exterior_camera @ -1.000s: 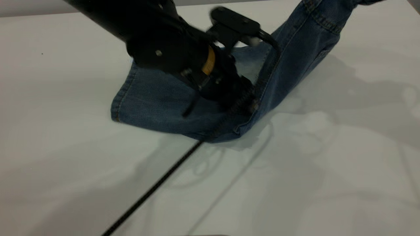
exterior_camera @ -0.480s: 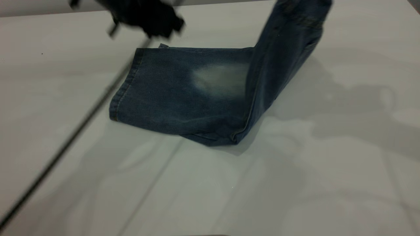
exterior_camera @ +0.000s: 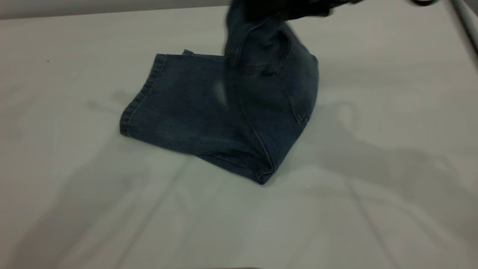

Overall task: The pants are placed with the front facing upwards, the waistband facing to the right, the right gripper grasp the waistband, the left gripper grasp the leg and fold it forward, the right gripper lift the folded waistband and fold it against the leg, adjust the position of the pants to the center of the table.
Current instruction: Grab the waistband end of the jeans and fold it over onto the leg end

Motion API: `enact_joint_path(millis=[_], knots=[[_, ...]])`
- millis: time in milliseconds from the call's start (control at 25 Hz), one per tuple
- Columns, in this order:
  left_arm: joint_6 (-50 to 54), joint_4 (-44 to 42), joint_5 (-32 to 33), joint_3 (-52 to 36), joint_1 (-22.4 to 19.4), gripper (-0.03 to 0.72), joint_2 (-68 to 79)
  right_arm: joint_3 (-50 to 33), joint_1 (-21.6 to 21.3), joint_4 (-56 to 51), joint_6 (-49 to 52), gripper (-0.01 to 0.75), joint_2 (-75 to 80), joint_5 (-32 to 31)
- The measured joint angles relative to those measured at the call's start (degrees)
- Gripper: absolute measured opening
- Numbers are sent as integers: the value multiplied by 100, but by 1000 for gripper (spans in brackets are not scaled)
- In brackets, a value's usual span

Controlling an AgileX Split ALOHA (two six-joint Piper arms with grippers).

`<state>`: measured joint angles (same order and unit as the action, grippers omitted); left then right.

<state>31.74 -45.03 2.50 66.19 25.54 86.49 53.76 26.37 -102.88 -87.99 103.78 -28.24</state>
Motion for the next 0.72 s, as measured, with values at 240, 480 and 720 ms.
enact_joint_path(millis=[240, 480, 720], knots=[[0, -19, 64, 0, 0, 346, -282, 966, 337, -11, 0, 99, 1184, 6], [0, -19, 332, -16, 0, 346, -282, 1505, 644, -22, 0, 328, 1918, 111], [0, -13, 568, -79, 0, 346, -182, 1848, 742, 147, 53, 662, 1928, 127]])
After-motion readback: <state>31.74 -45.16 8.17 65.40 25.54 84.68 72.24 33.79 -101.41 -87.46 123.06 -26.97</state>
